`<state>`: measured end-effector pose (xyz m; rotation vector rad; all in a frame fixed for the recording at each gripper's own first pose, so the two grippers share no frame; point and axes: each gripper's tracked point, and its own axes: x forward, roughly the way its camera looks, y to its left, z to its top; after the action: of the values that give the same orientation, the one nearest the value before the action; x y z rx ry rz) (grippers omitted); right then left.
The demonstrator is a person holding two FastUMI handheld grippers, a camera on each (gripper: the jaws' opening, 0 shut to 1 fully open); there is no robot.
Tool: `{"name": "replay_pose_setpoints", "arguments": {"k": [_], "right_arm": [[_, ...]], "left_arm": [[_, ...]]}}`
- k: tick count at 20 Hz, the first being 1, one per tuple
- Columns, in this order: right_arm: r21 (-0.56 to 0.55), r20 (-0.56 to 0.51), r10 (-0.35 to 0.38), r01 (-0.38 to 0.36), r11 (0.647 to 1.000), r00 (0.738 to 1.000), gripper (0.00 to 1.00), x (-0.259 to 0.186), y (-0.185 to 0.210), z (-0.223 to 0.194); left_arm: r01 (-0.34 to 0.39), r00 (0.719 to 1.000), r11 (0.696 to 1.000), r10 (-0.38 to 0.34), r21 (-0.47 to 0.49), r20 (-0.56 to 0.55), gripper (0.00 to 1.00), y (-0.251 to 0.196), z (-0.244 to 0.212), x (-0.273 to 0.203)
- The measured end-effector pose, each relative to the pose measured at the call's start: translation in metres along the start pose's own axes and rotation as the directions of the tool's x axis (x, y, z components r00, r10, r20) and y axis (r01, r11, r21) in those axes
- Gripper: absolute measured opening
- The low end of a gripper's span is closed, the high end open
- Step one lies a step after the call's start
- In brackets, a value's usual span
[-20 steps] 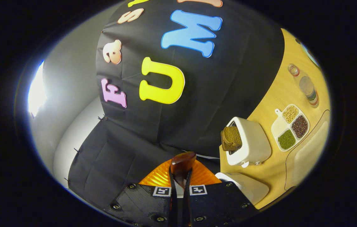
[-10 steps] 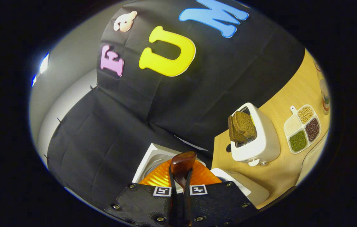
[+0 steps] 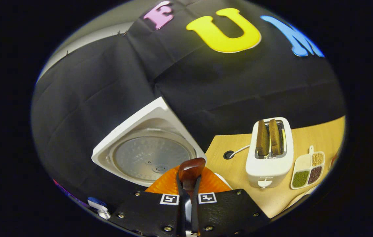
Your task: Close the left gripper, press the button to open the rice cooker; take a wooden spoon from the chopstick holder with the right hand, scoop a spoonful of rice and pour it into the rice cooker, then put the wooden spoon back into the chopstick holder.
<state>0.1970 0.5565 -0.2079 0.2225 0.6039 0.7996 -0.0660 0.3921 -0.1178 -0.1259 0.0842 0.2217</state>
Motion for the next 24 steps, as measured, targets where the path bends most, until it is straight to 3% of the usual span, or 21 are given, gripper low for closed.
{"name": "replay_pose_setpoints", "arguments": {"k": [3,8,10,14,16,18,20,24], "right_arm": [[-0.183,-0.023,0.005,-0.009,0.983,1.0,0.07,0.009,0.02,-0.004],[-0.407,-0.026,0.051,-0.057,0.912,0.998,0.07,0.007,0.059,-0.01],[-0.49,-0.03,0.064,-0.07,0.869,0.998,0.07,0.006,0.071,-0.013],[-0.662,-0.039,0.066,-0.075,0.746,0.997,0.07,0.0,0.086,-0.02],[-0.697,-0.041,0.083,-0.088,0.712,0.996,0.07,-0.006,0.093,-0.021],[-0.692,-0.044,0.098,-0.1,0.714,0.994,0.07,-0.013,0.097,-0.016],[-0.664,-0.037,0.107,-0.104,0.741,0.994,0.07,-0.017,0.099,-0.01],[-0.516,-0.01,0.128,-0.115,0.849,0.992,0.07,-0.034,0.09,0.01]], "left_arm": [[-0.01,1.0,1.0,0.01,-0.003,-0.004,0.96,0.001,-0.003,-0.002],[-0.029,1.0,1.0,0.029,0.001,0.001,0.96,0.002,-0.004,-0.008],[-0.039,0.999,0.999,0.039,0.003,-0.001,0.96,0.002,-0.005,-0.009],[-0.048,0.999,0.999,0.048,0.006,0.001,0.96,0.002,-0.008,-0.017],[-0.046,0.999,0.999,0.046,0.015,0.001,0.95,0.001,-0.007,-0.014],[-0.039,0.999,0.999,0.039,0.028,0.003,0.96,0.0,-0.008,-0.015],[-0.029,1.0,0.999,0.029,0.036,0.003,0.96,-0.002,-0.007,-0.015],[-0.008,1.0,0.999,0.008,0.043,0.003,0.95,-0.01,-0.005,-0.017]]}}
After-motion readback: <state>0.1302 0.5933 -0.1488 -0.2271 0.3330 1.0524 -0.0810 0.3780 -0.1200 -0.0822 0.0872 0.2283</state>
